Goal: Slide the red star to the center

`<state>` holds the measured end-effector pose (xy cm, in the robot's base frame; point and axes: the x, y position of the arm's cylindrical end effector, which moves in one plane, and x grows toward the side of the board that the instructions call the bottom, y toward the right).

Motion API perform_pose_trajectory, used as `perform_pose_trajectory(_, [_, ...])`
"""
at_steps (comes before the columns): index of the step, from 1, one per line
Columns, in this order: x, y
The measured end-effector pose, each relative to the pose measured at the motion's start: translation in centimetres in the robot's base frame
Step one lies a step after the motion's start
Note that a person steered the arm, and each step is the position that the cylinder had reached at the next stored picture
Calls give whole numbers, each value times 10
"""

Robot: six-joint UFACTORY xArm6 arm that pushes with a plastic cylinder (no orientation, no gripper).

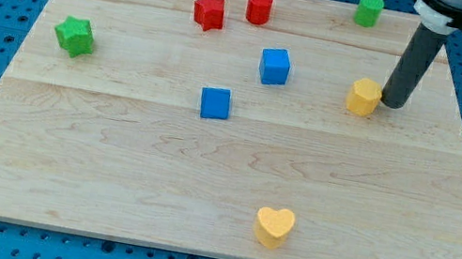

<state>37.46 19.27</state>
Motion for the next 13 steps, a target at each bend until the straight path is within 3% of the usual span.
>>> perform_pose_trajectory(3, [-69,-82])
perform_pose_trajectory(6, [-128,-235])
perform_pose_trajectory(7, [-131,-271])
perform_pose_trajectory(8, [-110,-266])
perform_pose_trajectory(11, [-109,-399])
perform_pose_trajectory(12, [-76,-371])
perform_pose_trajectory(13, [-51,-283])
